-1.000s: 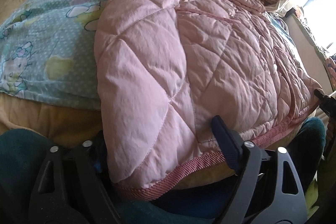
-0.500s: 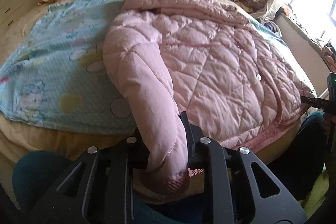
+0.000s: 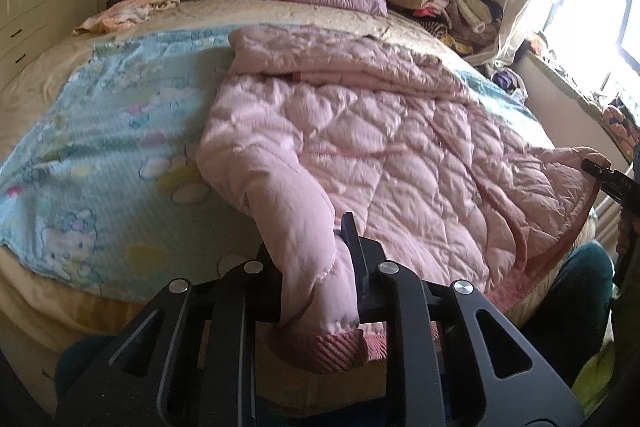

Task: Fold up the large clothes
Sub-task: 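Lift the hem with both tools and carry it toward the collar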

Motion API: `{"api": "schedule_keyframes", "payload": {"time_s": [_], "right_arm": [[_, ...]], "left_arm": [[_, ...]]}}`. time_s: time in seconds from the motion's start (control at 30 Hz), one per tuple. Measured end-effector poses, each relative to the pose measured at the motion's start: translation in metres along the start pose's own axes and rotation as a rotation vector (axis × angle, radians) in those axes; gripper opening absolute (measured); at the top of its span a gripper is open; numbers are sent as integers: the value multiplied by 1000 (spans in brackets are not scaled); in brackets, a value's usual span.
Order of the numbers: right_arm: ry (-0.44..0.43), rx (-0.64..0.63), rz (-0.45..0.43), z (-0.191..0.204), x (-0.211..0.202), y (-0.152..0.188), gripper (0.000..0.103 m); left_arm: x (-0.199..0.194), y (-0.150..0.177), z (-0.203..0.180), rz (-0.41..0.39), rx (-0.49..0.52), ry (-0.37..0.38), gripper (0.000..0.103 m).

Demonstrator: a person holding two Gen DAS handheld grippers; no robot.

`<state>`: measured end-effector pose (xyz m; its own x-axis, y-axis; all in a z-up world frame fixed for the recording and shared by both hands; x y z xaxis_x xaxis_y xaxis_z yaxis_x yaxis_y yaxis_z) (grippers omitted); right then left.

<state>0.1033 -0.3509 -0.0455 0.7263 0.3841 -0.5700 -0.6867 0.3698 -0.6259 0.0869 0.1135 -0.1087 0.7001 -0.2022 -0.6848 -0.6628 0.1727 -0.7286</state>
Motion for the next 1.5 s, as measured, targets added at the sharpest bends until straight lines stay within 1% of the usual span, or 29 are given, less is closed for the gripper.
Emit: {"api": "schedule_keyframes", "payload": {"time_s": [0.27,0.47,0.87,1.23,1.5], "right_arm": [[-41,14,-48,17,0,-38,16],[-54,0,-73,30,3,-56,15],[-72,8,-107,39,4,-77,15],[-94,17,-162,51,-4,-108,14],[-105,3,-197,71,-12,-132,14]], "left_arm": [[-5,-33,10,-52,-10,-24,13],[-6,-53,13,-76,3,-35,13],[-4,-93,24,-118,14,-31,13],[-17,-137,35,-203,3,-38,13],[-30,-169,39,-247,-1,-33,13]]}}
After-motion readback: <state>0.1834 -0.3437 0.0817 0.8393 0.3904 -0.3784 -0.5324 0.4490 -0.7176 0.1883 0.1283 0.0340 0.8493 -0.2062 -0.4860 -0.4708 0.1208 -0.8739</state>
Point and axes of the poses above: each gripper's, at about its wrist camera, not at the fingertips, and x roughly the way its jaws point, z to its left, y to its underside, the point moved 9 cm from there along x, roughly the way its jaws point, and after that the axes turned 14 degrees about x, right-handed, at the moved point
